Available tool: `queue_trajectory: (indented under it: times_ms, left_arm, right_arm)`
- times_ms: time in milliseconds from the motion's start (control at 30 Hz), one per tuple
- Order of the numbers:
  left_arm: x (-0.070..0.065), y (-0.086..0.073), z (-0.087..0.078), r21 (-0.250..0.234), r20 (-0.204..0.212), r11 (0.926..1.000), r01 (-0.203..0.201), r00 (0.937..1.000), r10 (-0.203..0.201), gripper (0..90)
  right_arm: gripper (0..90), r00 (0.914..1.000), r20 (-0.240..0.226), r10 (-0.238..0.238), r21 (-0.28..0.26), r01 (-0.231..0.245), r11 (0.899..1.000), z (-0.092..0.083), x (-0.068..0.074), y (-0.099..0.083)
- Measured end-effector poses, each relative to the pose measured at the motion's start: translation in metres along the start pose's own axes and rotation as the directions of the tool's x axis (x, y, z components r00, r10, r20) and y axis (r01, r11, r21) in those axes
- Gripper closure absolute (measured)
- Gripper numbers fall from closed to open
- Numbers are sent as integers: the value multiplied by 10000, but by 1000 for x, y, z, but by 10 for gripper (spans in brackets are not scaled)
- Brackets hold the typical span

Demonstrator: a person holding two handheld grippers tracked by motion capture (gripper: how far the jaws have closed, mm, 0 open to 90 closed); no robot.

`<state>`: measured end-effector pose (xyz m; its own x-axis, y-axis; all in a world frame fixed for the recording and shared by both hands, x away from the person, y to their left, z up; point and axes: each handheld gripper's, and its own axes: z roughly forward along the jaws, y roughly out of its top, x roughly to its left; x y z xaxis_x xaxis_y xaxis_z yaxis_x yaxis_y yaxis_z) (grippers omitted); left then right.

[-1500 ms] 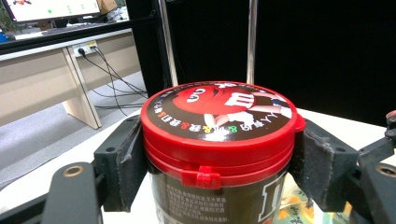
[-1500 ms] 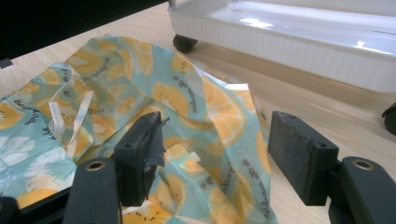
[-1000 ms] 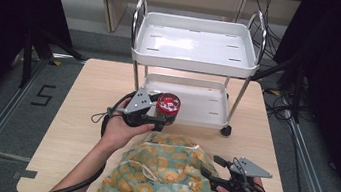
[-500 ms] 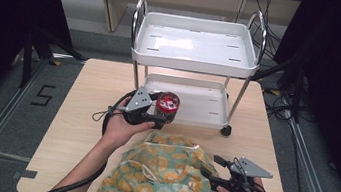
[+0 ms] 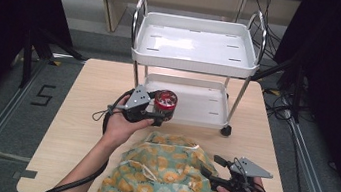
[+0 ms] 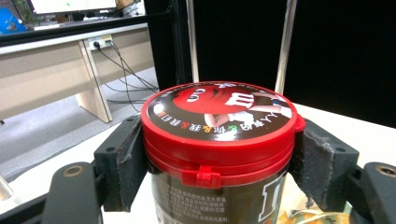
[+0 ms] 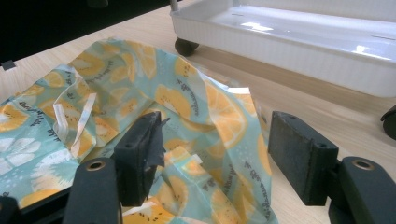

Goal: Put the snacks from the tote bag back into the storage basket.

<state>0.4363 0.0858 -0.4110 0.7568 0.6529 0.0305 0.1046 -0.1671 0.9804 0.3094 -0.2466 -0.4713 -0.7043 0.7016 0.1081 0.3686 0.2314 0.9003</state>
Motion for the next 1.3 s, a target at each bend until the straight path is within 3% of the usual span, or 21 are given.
queue_trajectory:
  times_ms: [133,167,400,1067,1100,1200,1300]
  left_arm:
    - [1,-2,1,18,0,9999,-128,9999,128,256]
    - [2,-2,1,8,-1,9999,-159,9999,159,256]
    - [6,-5,3,-22,99,10000,92,9999,-91,256]
    - [11,-9,14,34,-42,9999,168,9999,-168,256]
    - [11,-9,15,16,-68,9998,176,9998,-176,256]
    - [12,-10,15,37,-85,9998,188,9998,-188,256]
    - [12,-10,16,56,-116,9998,205,9997,-204,256]
  right_arm:
    - [362,10000,21,-89,-33,89,10000,0,-1,0]
    - [362,9999,-69,108,29,-108,9999,0,0,0]
    - [363,10000,-23,42,13,-41,10000,0,0,0]
    - [362,10000,-65,21,6,-21,10000,0,0,0]
    - [362,9992,-76,394,202,-393,9990,-1,3,0]
    - [362,9992,-131,384,127,-383,9992,-1,3,0]
    - [362,9999,-91,70,38,-70,10000,0,0,0]
